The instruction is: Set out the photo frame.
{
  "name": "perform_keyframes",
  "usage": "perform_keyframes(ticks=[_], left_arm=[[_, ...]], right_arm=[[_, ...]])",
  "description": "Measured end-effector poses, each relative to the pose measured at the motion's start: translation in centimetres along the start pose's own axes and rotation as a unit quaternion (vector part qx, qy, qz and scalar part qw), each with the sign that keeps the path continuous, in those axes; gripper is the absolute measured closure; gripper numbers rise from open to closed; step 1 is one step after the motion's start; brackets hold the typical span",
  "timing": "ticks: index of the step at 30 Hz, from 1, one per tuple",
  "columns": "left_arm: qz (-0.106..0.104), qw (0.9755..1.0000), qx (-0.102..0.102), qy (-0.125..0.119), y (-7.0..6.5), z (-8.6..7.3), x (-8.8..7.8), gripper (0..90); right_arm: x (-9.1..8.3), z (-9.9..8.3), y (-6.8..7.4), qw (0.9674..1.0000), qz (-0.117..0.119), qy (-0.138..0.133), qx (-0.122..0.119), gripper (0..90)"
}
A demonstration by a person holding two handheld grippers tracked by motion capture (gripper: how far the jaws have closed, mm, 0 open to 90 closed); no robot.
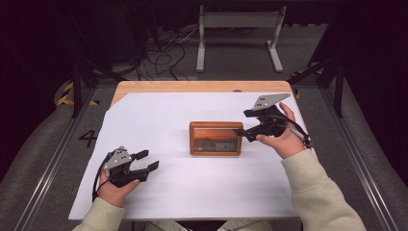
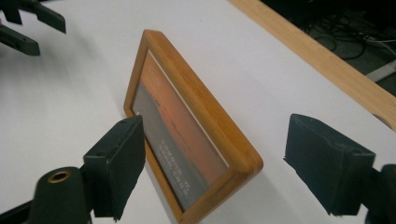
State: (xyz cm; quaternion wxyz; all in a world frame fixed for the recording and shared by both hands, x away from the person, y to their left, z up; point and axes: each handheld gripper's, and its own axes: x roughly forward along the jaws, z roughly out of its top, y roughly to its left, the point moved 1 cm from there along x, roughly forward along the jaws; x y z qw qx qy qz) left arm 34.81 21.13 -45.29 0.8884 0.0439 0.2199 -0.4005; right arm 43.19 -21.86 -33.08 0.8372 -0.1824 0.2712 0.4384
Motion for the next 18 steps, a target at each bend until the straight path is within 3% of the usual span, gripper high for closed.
perform_keyframes(ticks=[5, 10, 18], left_arm=[[0.0, 1.0, 0.003, -0.003, -0.1, 0.1, -0.1, 38.4], [-0.005, 1.0, -0.003, -0.006, -0.2, 0.2, -0.1, 38.3], [-0.001, 0.9999, 0.007, -0.013, 0.0, 0.4, -0.1, 38.2]], right_arm=[[-2.6, -2.1, 0.7, 0.999, -0.016, -0.038, 0.015, 20.8], [-4.4, -4.7, 1.1, 0.9975, -0.04, -0.049, 0.031, 20.2], [-5.6, -8.7, 1.5, 0.9932, -0.063, -0.069, 0.068, 19.5]])
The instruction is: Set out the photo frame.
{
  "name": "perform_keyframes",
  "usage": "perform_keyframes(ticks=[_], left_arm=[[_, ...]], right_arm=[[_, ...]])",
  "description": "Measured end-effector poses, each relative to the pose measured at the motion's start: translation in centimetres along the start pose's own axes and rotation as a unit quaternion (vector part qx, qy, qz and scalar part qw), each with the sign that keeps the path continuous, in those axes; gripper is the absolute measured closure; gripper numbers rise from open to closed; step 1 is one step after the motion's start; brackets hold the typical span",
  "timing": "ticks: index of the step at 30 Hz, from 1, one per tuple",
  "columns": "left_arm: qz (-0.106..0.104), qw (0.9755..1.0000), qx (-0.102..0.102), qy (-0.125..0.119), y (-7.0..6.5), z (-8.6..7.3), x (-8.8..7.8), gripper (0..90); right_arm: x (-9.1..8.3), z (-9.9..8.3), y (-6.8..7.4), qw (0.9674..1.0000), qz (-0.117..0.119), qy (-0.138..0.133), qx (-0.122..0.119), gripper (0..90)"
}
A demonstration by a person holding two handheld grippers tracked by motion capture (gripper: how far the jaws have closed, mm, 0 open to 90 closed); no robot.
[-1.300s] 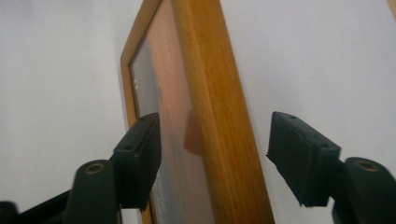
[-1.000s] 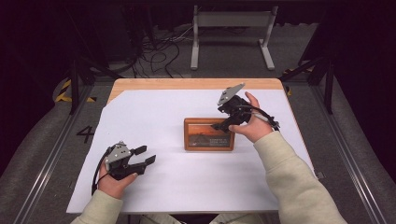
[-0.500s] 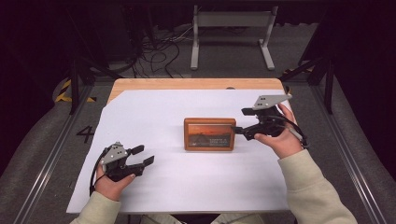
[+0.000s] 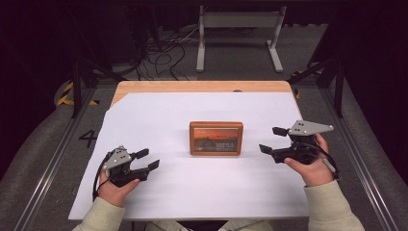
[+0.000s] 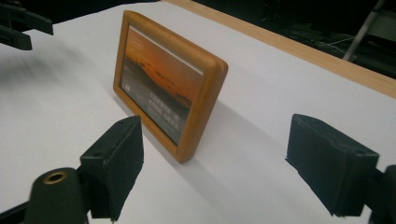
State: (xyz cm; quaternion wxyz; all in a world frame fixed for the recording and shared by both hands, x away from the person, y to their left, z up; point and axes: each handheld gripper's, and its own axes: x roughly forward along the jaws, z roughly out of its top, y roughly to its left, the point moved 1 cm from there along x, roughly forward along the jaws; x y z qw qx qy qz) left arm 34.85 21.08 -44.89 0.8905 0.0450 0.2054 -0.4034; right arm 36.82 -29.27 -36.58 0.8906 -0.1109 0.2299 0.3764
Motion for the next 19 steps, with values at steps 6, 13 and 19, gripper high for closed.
perform_keyframes(ticks=[6, 13, 19], left_arm=[[0.008, 0.9999, -0.004, -0.012, 0.4, 0.2, -0.5, 38.2], [0.008, 0.9998, 0.003, -0.015, 0.2, 0.6, -0.6, 38.2], [0.006, 0.9998, 0.004, -0.017, 0.2, 0.6, -0.5, 38.1]], right_arm=[[-0.4, -2.7, -0.3, 0.9994, -0.02, -0.008, 0.027, 22.0], [-0.1, -5.3, -1.0, 0.9981, -0.025, -0.023, 0.051, 22.1], [0.3, -5.9, -1.2, 0.9979, -0.023, -0.025, 0.056, 21.7]])
